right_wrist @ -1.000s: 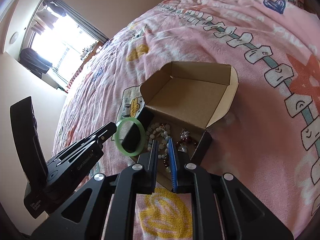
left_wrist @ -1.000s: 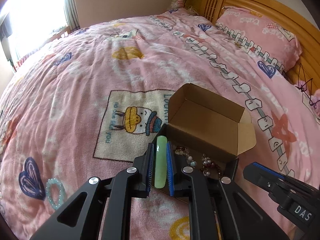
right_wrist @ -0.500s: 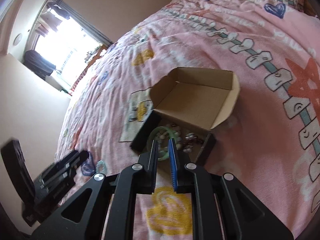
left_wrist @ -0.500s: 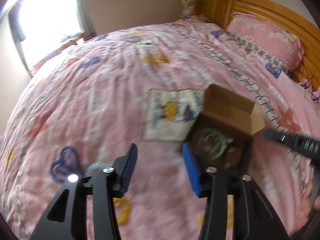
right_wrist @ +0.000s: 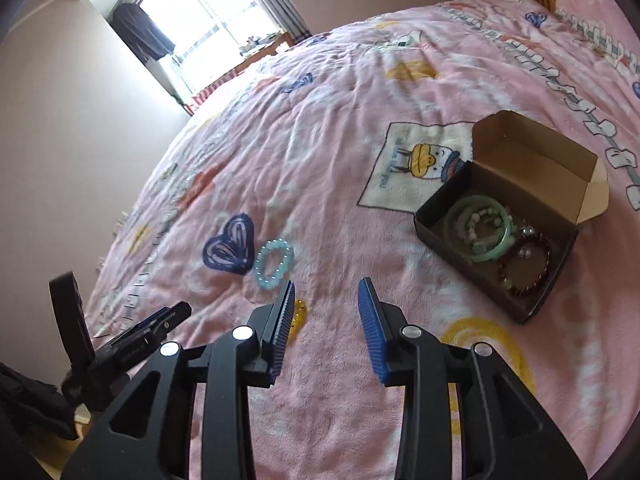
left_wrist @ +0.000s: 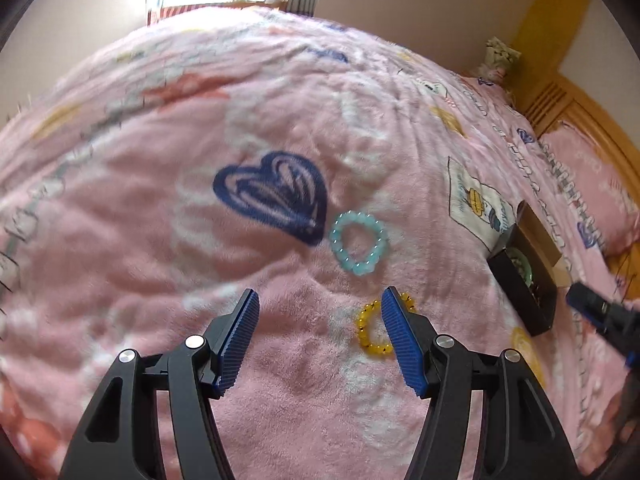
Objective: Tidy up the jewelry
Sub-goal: 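Move both grippers to the light blue and yellow bead bracelets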
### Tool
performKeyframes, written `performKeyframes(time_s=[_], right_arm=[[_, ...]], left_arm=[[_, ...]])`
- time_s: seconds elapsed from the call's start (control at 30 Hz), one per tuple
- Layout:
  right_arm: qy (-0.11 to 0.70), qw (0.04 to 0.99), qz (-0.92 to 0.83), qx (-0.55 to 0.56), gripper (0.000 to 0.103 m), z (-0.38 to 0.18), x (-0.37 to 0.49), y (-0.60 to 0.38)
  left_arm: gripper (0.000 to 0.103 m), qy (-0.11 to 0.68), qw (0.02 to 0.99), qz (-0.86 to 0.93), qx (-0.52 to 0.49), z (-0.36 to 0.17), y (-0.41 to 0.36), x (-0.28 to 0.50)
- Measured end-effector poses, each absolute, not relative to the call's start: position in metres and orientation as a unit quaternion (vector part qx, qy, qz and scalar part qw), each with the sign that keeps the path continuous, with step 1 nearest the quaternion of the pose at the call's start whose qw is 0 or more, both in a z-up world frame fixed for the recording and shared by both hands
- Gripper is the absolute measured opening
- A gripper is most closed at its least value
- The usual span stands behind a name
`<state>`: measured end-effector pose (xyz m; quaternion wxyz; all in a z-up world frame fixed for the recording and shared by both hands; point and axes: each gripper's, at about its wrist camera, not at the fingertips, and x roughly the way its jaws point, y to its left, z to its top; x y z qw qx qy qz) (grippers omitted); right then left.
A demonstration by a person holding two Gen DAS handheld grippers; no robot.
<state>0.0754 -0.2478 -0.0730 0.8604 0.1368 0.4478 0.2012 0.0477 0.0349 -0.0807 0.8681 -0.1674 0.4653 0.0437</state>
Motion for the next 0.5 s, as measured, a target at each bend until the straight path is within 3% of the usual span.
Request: performKeyframes(time_s=[0.5], right_arm=[[0.482, 0.840, 0.209, 0.135, 0.033, -0.103, 0.044, -0.191]], left_arm=[[0.064, 0.462, 0.869, 0.004, -0.177, -0.070, 0.028, 0.067]])
